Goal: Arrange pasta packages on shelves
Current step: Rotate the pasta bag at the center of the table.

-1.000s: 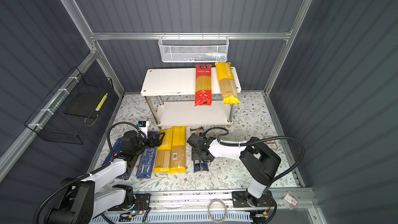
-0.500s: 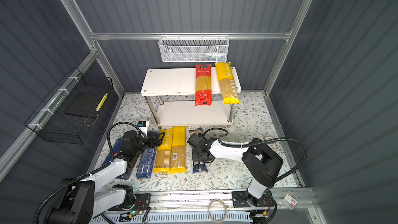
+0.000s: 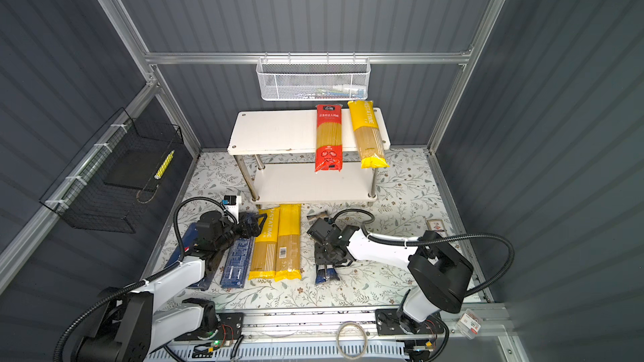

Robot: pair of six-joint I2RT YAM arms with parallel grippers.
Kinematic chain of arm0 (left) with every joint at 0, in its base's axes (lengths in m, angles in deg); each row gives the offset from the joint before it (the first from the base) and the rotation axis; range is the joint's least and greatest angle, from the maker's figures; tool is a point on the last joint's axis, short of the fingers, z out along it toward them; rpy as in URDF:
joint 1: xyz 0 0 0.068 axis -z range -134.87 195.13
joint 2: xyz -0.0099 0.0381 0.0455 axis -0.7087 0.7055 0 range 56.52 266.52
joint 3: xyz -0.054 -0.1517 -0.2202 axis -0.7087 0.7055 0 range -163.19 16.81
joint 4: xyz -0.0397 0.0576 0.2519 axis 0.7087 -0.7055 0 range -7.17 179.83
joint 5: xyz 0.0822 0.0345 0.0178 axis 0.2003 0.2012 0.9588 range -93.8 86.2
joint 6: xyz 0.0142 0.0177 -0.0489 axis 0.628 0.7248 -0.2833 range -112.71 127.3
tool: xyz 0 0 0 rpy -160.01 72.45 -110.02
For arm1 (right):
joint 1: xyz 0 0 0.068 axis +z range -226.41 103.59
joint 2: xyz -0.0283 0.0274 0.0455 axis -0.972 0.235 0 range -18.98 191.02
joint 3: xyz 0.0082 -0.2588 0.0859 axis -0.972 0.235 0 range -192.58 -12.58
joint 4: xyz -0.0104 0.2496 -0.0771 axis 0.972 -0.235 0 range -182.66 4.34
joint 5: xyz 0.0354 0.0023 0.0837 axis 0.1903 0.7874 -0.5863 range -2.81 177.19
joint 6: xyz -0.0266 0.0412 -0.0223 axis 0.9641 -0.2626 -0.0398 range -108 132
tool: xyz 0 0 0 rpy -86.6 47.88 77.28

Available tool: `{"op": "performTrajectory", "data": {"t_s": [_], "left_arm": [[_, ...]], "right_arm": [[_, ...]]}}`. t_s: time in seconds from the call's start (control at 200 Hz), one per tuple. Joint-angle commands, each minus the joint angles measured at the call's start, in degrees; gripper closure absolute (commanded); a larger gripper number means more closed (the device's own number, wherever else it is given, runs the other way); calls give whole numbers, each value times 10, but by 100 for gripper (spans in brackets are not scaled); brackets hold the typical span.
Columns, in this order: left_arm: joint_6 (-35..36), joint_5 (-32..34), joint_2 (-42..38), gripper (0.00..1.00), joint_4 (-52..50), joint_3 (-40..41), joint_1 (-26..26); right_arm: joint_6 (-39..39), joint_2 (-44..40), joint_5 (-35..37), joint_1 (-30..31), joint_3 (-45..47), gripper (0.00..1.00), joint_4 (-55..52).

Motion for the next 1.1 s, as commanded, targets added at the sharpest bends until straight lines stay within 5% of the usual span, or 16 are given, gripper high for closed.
{"op": "performTrajectory", "data": {"t_s": [0.0,0.26,0.455,1.096], "left_arm": [[0,-4,4,0,-7,-3,3],[0,-2,0,0,-8,-1,3],[1,-3,-4,0,-8,0,3],[1,-4,-2,0,-7,0,3]], "right_arm": [[-4,-15,26,3,3,57,8],[-8,27,12,5,4,16,1],[-1,51,24,5,-13,1,16],[11,164,78,0,-99,1,-111]]}}
